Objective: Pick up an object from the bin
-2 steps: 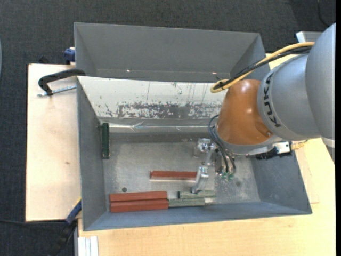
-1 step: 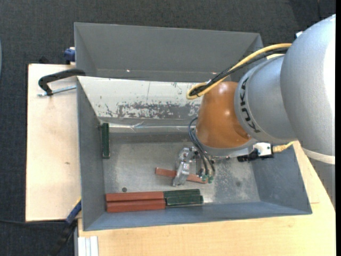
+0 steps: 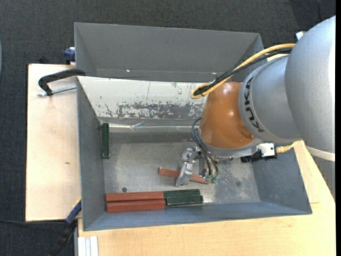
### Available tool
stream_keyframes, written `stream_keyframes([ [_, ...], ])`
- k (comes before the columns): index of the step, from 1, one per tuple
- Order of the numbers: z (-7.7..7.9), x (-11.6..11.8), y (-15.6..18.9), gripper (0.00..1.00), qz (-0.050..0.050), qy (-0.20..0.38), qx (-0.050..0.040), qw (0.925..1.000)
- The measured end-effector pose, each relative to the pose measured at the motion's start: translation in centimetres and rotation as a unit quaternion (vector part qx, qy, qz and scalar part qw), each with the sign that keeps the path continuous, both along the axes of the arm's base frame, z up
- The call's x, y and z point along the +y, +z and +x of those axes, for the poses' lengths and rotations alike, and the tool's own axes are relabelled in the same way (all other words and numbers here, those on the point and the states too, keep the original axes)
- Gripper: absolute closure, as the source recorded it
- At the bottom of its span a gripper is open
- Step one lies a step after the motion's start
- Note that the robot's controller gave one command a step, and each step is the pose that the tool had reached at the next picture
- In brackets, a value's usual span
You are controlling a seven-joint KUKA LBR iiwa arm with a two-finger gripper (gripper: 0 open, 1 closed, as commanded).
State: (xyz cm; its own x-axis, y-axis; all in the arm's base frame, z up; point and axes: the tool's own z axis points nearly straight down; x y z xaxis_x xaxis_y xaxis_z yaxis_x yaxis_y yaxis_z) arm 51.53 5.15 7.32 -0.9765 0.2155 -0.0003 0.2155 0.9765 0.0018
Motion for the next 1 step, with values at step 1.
stream_keyframes([
  [1, 5.07, 5.9, 18.95, 1.0, 0.001, 0.017, -0.0056, 0.9998],
])
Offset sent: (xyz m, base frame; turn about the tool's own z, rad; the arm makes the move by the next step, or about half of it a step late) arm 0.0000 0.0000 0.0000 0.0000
